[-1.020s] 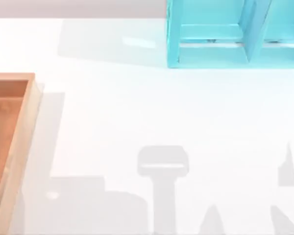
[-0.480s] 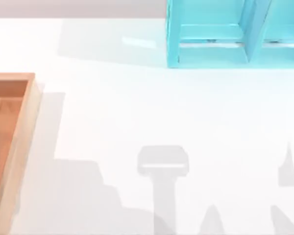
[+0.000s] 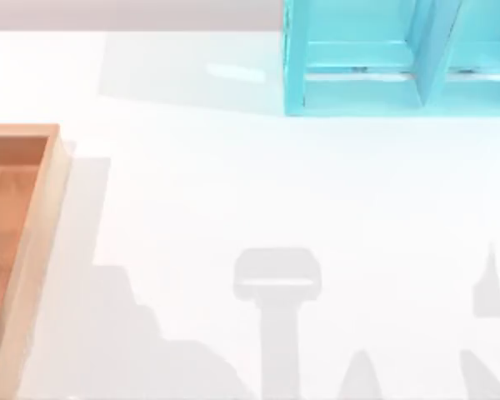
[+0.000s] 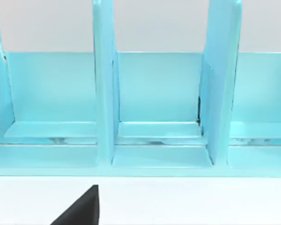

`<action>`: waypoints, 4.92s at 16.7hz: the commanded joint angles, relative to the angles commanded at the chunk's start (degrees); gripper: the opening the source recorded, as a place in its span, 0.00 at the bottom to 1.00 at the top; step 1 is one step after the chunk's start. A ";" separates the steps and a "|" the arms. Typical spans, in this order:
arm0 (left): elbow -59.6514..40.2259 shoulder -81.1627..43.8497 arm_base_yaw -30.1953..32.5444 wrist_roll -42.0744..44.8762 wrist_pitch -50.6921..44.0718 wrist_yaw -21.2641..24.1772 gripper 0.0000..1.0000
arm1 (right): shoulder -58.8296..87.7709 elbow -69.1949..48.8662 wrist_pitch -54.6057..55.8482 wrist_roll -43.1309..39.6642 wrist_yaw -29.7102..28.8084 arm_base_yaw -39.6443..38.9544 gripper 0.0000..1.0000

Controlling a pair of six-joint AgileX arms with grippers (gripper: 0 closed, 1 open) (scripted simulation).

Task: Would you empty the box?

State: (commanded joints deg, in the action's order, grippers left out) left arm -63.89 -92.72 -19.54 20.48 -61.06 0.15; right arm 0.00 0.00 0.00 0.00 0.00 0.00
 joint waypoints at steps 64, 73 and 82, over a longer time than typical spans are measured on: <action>-52.32 -36.41 37.24 -36.52 -16.49 0.15 0.00 | 0.00 0.00 0.00 0.00 0.00 0.00 1.00; -60.31 -44.78 45.63 -44.92 -15.70 0.17 0.00 | 0.00 0.00 0.00 0.00 0.00 0.00 1.00; -51.97 -45.79 45.69 -44.96 -6.16 0.11 0.00 | 0.00 0.00 0.00 0.00 0.00 0.00 1.00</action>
State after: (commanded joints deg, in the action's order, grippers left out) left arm -115.86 -138.50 26.15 -24.48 -67.21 0.26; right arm 0.00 0.00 0.00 0.00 0.00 0.00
